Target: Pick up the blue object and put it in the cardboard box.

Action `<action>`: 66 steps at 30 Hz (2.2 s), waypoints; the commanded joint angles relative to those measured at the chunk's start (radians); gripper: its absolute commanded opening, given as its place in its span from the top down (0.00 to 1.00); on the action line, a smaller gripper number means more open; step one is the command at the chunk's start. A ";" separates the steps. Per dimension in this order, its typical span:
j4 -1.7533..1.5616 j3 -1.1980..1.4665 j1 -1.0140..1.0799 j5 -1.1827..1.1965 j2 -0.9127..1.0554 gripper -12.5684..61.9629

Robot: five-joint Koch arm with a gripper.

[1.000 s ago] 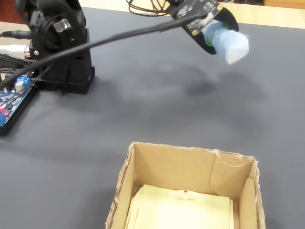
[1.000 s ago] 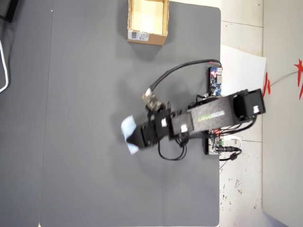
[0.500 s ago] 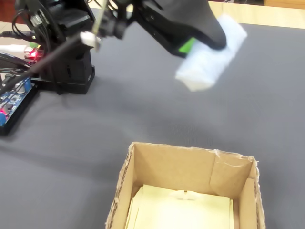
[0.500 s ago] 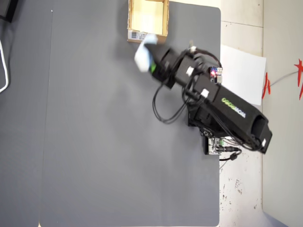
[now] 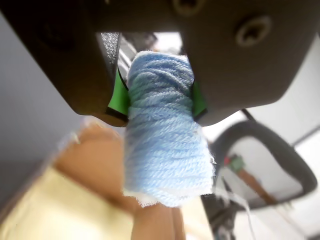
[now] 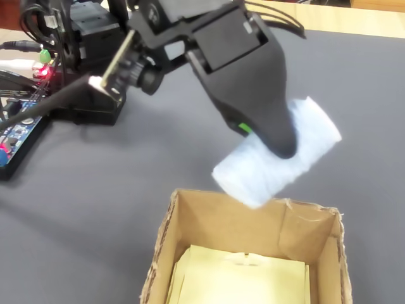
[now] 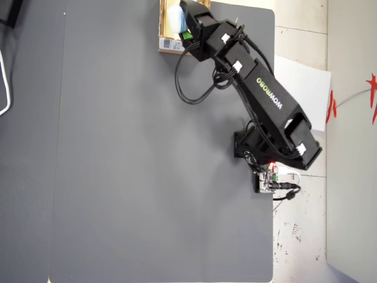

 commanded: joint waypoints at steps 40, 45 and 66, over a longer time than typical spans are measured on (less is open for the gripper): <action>-0.433 0.446 -0.360 0.465 0.407 0.41; -0.462 0.603 -0.541 0.492 0.577 0.41; -0.469 1.068 -0.753 0.778 0.681 0.36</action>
